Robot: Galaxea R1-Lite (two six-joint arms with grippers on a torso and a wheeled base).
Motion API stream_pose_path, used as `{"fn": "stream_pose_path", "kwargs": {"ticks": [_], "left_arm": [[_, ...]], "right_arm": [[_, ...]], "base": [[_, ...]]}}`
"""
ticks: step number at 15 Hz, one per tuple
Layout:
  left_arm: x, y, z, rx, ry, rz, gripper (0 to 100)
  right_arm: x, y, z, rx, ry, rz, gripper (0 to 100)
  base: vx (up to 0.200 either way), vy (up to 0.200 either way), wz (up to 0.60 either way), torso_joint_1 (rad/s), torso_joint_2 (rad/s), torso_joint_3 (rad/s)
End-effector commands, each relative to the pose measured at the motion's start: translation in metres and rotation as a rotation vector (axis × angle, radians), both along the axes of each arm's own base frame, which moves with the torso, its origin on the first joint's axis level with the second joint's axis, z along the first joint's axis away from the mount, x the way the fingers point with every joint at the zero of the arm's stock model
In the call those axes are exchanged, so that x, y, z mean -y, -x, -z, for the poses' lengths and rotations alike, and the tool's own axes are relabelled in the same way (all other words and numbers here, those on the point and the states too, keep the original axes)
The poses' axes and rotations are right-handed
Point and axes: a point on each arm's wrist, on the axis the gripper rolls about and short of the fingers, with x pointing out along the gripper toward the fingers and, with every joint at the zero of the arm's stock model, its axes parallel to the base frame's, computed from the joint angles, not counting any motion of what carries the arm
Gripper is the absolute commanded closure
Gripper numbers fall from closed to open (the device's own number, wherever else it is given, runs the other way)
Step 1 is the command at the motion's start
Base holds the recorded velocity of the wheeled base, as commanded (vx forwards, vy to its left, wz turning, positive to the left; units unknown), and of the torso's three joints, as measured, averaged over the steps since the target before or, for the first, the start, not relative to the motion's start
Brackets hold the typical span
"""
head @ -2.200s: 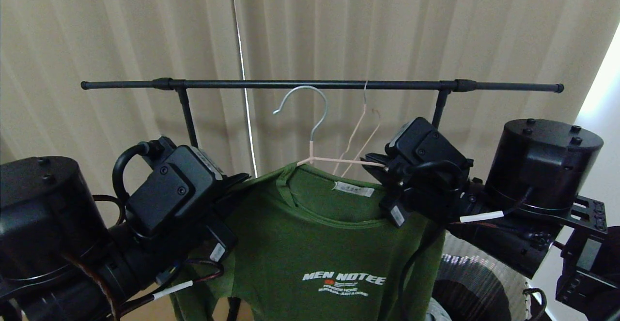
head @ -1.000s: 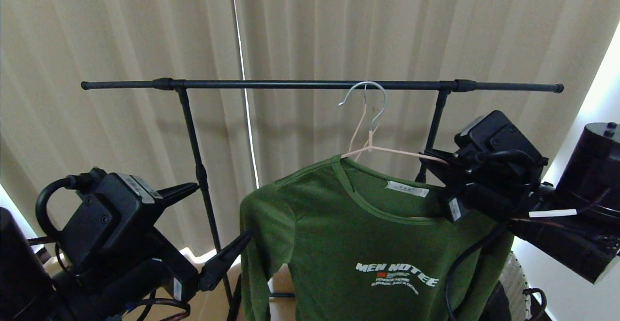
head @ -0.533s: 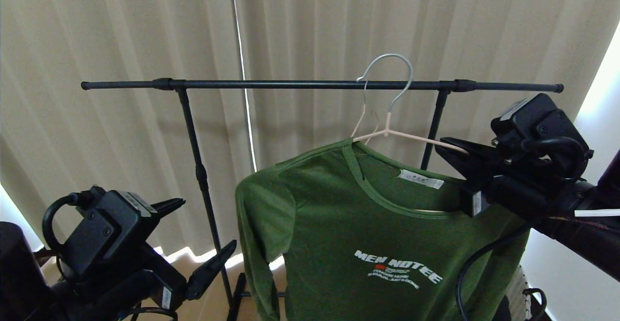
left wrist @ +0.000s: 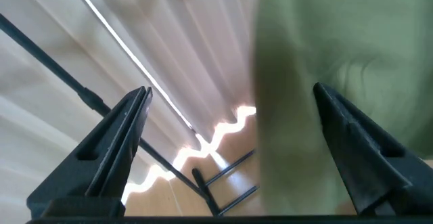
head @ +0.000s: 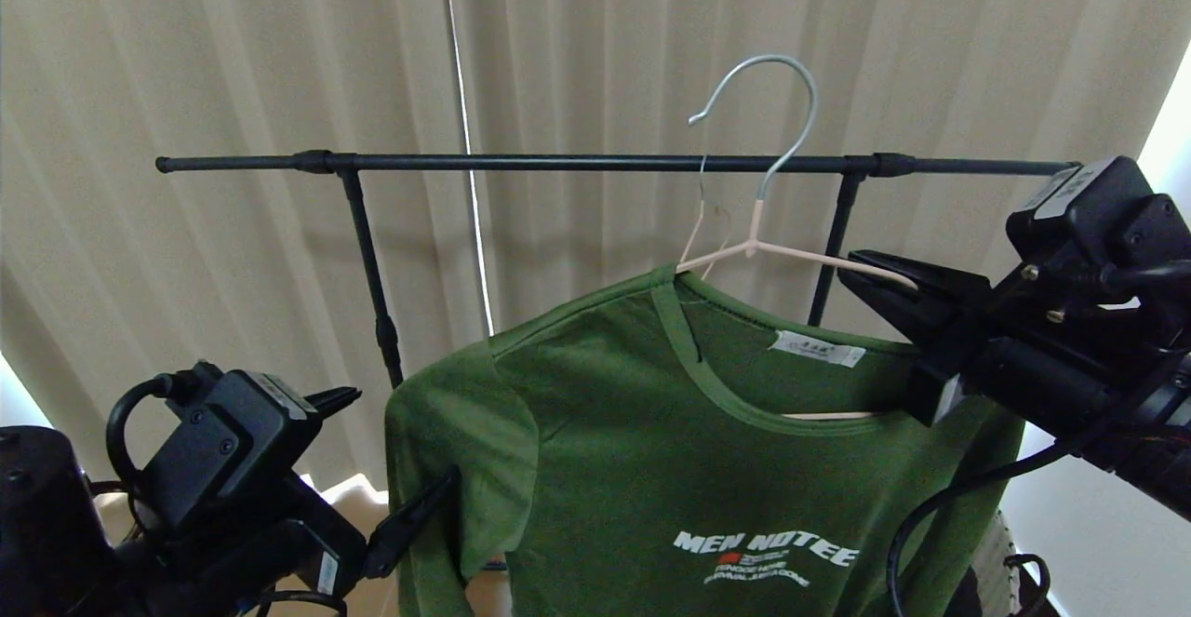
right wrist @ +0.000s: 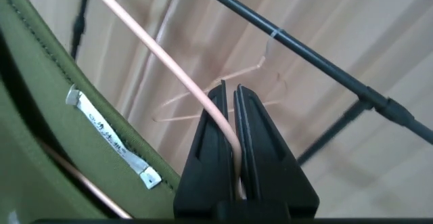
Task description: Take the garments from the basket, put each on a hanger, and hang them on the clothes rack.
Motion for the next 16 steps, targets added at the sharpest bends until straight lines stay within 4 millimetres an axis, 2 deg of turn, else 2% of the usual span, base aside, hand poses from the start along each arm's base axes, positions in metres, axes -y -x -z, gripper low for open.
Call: {"fn": "stream_pose_path", "kwargs": {"ticks": [1, 3, 8, 15, 16], "left_arm": [[0.001, -0.001, 0.002, -0.008, -0.006, -0.001, 100], [0.0, -0.002, 0.001, -0.003, -0.012, -0.01, 100], [-0.024, -0.009, 0.006, -0.005, -0.054, -0.141, 100], [-0.025, -0.009, 0.008, -0.015, -0.063, -0.146, 100], [-0.025, -0.009, 0.008, -0.012, -0.061, -0.146, 0]], "right_arm": [[0.0, 0.001, -0.001, 0.006, -0.003, -0.005, 100], [0.0, 0.001, -0.002, 0.006, -0.002, 0.0, 100], [0.01, -0.008, 0.0, -0.003, 0.007, 0.069, 100], [0.014, -0.011, 0.001, -0.009, 0.013, 0.094, 100], [0.014, -0.012, 0.001, -0.01, 0.013, 0.094, 100]], "base": [[0.0, 0.0, 0.0, 0.0, 0.0, 0.0], [0.0, 0.0, 0.0, 0.0, 0.0, 0.0], [0.0, 0.0, 0.0, 0.0, 0.0, 0.0], [0.0, 0.0, 0.0, 0.0, 0.0, 0.0], [0.0, 0.0, 0.0, 0.0, 0.0, 0.0]]}}
